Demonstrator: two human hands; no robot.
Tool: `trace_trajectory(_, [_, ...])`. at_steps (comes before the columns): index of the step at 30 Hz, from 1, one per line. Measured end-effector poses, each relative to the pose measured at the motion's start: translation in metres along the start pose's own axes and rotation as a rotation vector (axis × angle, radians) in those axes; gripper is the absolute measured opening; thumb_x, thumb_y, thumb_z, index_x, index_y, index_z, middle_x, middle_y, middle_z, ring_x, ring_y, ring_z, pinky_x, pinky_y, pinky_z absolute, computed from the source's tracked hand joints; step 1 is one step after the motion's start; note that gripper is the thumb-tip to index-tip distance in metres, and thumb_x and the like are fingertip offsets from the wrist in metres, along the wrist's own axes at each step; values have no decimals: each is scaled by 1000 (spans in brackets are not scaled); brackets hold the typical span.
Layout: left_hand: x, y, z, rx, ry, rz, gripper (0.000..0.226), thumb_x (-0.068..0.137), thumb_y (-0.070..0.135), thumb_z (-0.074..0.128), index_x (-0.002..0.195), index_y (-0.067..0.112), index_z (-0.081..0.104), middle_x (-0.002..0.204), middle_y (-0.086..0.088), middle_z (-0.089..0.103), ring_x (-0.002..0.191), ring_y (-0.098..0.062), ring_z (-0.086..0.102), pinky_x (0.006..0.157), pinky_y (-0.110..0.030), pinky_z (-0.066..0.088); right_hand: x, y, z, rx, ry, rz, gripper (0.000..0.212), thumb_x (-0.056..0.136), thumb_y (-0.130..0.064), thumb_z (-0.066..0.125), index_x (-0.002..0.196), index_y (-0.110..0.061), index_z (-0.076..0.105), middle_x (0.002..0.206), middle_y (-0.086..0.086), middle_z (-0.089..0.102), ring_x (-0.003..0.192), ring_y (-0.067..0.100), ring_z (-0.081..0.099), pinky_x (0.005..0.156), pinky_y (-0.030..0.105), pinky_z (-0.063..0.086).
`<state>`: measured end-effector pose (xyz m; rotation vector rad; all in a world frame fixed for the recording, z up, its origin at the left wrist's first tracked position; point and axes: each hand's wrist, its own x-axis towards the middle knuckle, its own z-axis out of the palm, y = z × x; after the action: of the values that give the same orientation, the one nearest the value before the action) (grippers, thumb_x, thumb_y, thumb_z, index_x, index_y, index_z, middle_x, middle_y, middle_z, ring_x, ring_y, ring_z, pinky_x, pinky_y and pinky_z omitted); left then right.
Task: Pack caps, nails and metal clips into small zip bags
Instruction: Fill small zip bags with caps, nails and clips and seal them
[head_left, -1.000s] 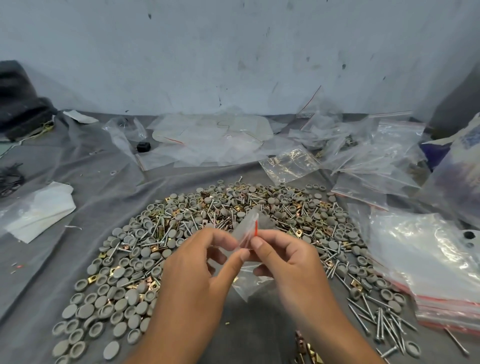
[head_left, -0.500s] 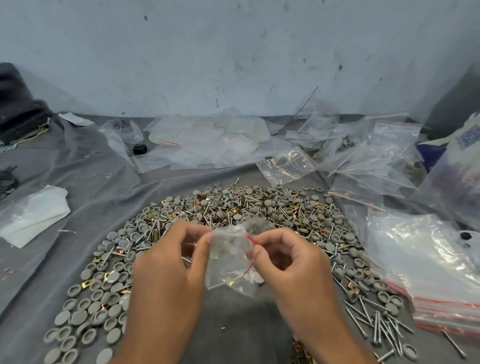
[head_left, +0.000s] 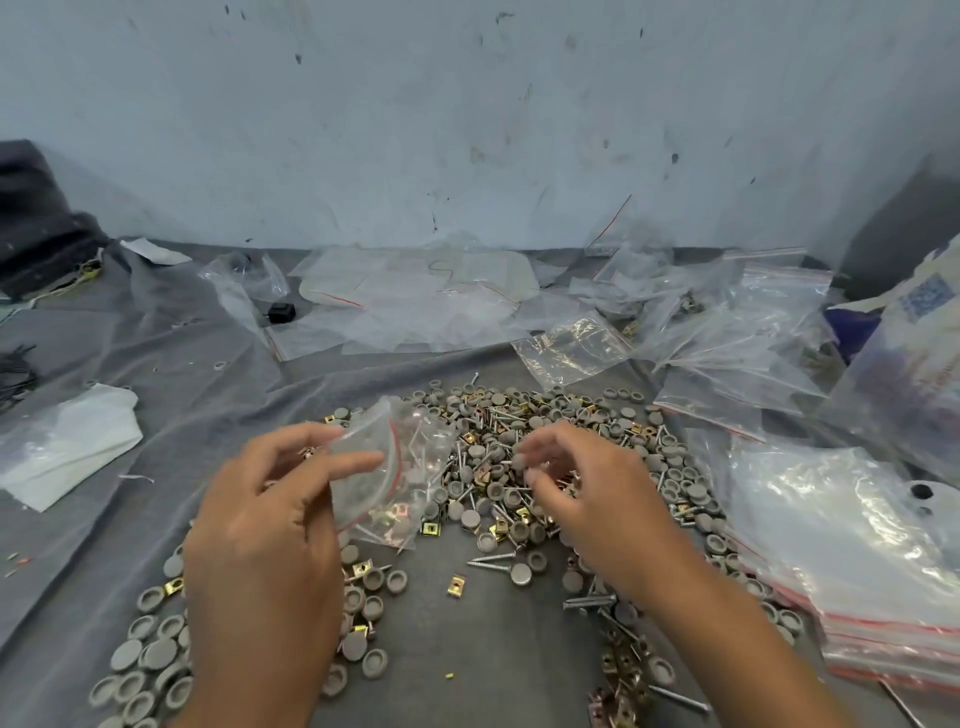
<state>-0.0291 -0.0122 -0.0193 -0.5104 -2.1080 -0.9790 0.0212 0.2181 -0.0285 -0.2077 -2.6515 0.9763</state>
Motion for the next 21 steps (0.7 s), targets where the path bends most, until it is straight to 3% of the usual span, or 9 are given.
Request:
trace_trajectory(2, [5,-2,-2,17,-4,-16,45,84,-13,58,101,22,79,111,2,61,91,-20,54,84,-19,37,21,11,-4,-206,-72,69,27,99,-37,60,124,-47,58,123,-20,53,111,0,50,96,24,45])
trace_trajectory(3, [6,-2,-3,31,-1,-9,48,82,-15,57,105,22,78,112,2,58,92,-18,47,82,-17,33,29,14,-4,-253,-119,82,31,99,-39,60,129,-48,57,127,-17,50,113,3,46,97,27,43])
trace_trajectory(7, [5,1,-3,88,1,122,52,93,-9,48,117,28,74,117,-3,49,92,-19,34,76,-29,29,41,16,7,-325,-180,81,35,100,-33,61,134,-42,58,130,-11,52,115,9,50,95,32,48])
trace_trajectory(10, [-2,7,5,100,-104,207,67,74,-19,61,120,27,74,116,-4,50,91,-14,28,73,-29,25,38,18,11,-337,-116,42,32,101,-29,61,130,-41,60,122,-13,54,103,7,54,82,24,47])
trace_trajectory(12, [-10,12,13,56,-219,209,72,65,-25,74,122,21,74,112,-2,54,86,-14,31,70,-30,30,36,21,13,-311,-92,32,31,101,-27,60,130,-39,61,119,-12,54,101,8,55,82,24,47])
trace_trajectory(16, [-17,19,16,-94,-284,225,30,85,9,67,114,17,76,106,2,60,85,-15,53,70,-29,48,31,25,17,-229,-15,27,21,103,-19,57,109,-36,66,103,-19,51,87,-5,49,68,7,38])
trace_trajectory(18, [-16,20,14,-112,-294,189,29,81,9,74,109,16,76,104,3,60,90,-16,60,79,-25,48,27,27,17,-150,48,48,22,103,-16,57,95,-36,63,99,-20,51,85,-8,49,70,6,39])
trace_trajectory(21, [-13,20,12,-104,-332,100,39,74,1,83,108,19,74,103,6,58,86,-8,57,85,-11,41,21,29,15,-55,122,57,19,100,-18,62,95,-37,63,101,-19,55,91,-8,51,75,8,40])
